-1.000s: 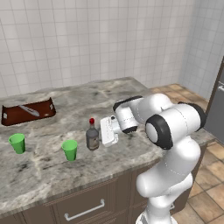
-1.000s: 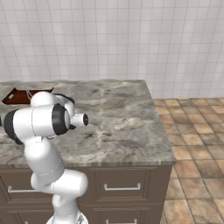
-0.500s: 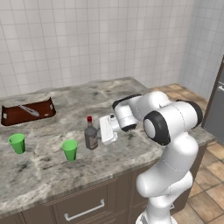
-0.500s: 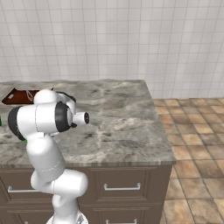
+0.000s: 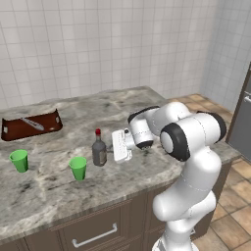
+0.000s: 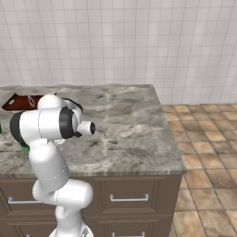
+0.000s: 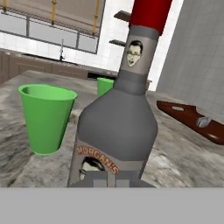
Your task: Place the drinks on the dining counter in a tight cluster.
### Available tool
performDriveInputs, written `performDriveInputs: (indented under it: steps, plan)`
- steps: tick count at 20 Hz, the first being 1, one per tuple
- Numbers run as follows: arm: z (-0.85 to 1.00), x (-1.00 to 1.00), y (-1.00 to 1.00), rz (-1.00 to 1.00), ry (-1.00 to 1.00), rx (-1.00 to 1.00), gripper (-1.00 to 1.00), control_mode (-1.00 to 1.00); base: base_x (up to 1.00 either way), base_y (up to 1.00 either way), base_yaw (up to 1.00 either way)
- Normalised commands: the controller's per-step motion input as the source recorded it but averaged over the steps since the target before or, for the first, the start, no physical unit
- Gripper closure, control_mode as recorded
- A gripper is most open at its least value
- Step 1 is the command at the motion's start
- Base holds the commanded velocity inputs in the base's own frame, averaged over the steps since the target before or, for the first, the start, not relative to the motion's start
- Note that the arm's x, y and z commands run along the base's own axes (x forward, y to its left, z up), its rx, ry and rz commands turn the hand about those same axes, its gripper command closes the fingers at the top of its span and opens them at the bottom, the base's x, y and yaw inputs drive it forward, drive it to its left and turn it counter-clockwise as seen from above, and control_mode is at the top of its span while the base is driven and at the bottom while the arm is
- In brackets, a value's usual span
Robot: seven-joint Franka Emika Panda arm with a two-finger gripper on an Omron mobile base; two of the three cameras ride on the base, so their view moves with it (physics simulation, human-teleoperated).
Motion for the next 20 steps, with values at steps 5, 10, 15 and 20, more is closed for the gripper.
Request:
performDriveInputs:
  steps: [5,10,15,20]
  plan:
    - [0.00,0.00,0.00,0.00,0.01,0.00,1.00,-1.00,0.00,0.00,0.00]
    - [0.00,0.00,0.00,0.00,0.00,0.00,-1.00,-1.00,0.00,0.00,0.00]
    - [0.08,0.00,-0.19,-0.05,0.01,-0.02,-1.00,-1.00,0.00,0.00,0.00]
    - [0.54,0.00,-0.57,-0.15,0.18,-0.04,-1.00,-1.00,0.00,0.00,0.00]
